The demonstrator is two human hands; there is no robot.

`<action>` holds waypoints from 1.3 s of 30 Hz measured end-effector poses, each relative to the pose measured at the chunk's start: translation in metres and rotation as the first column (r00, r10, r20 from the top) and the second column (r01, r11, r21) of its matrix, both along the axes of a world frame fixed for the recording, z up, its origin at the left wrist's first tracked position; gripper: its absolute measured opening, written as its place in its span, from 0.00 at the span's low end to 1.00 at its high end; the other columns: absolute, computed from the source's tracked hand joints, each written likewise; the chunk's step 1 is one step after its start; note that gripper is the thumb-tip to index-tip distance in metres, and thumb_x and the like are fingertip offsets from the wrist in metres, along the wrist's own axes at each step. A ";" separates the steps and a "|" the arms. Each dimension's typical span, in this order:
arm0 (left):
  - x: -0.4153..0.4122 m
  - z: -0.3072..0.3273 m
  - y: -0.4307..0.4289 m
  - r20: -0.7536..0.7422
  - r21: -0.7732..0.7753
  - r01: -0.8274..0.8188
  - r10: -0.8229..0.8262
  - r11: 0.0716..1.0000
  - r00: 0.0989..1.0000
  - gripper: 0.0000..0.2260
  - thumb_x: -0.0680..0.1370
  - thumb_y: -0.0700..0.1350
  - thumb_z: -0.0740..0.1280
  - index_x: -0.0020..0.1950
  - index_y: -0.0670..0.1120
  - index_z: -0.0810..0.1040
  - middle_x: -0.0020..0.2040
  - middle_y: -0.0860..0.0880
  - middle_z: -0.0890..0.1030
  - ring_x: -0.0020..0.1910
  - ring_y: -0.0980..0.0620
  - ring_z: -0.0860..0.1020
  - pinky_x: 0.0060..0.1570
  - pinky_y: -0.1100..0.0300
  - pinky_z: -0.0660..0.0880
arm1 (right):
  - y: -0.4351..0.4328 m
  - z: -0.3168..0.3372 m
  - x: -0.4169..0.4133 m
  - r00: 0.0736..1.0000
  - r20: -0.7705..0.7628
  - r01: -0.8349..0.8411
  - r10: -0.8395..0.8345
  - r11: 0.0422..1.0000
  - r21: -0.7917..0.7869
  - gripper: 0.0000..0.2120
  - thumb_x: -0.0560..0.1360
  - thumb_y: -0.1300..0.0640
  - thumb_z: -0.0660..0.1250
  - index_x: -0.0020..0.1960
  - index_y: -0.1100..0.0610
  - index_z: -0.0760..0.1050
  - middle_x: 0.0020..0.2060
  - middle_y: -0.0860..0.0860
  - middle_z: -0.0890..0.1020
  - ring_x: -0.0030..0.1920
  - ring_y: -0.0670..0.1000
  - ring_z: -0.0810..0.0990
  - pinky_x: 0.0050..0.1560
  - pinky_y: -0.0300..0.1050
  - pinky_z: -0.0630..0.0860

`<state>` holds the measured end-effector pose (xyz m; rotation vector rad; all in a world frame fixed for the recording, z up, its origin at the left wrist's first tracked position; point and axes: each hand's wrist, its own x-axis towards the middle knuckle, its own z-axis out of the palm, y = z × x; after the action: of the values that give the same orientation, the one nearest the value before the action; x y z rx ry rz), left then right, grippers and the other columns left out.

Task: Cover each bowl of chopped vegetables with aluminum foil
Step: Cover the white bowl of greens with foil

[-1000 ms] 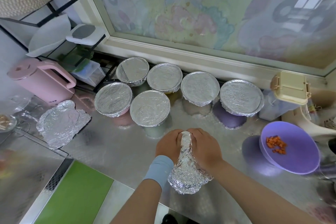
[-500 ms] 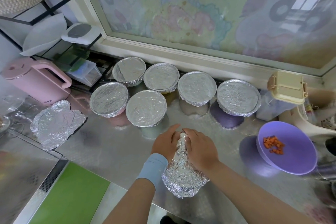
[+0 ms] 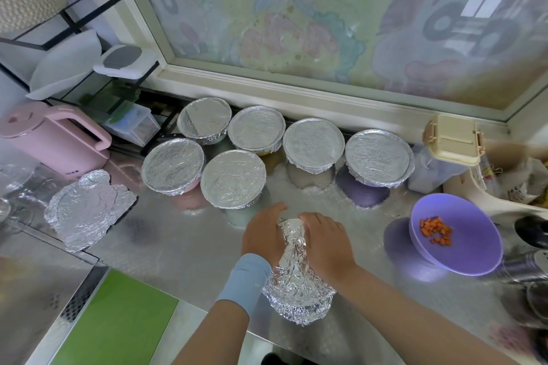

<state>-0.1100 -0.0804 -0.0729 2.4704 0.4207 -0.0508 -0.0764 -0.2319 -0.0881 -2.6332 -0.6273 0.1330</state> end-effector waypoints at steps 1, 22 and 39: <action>0.002 0.000 -0.001 -0.013 -0.049 0.038 -0.038 0.998 0.999 0.19 0.80 0.39 0.58 0.68 0.55 0.74 0.65 0.55 0.76 0.63 0.53 0.74 0.62 0.62 0.69 | 0.000 -0.001 0.000 1.000 -0.030 0.000 0.000 1.000 0.001 0.16 0.81 0.59 0.57 0.66 0.51 0.73 0.60 0.47 0.79 0.57 0.53 0.78 0.56 0.51 0.71; -0.003 -0.003 -0.017 -0.069 -0.028 -0.233 0.231 0.972 0.971 0.12 0.83 0.49 0.54 0.52 0.52 0.77 0.45 0.53 0.81 0.43 0.50 0.77 0.45 0.57 0.74 | -0.008 -0.004 0.008 0.995 0.094 -0.015 0.023 0.996 -0.092 0.18 0.74 0.60 0.65 0.64 0.54 0.74 0.61 0.52 0.78 0.59 0.56 0.78 0.56 0.53 0.75; 0.007 -0.001 -0.007 -0.089 -0.107 0.010 -0.019 0.994 0.996 0.13 0.83 0.53 0.56 0.60 0.58 0.79 0.56 0.61 0.81 0.53 0.58 0.78 0.54 0.62 0.73 | -0.008 -0.002 0.002 0.963 -0.248 0.122 -0.106 0.991 0.051 0.17 0.82 0.54 0.52 0.68 0.43 0.68 0.55 0.46 0.80 0.52 0.51 0.79 0.53 0.48 0.75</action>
<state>-0.1034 -0.0876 -0.0743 2.3726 0.4275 -0.1866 -0.0744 -0.2396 -0.0905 -2.5280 -0.3890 0.3891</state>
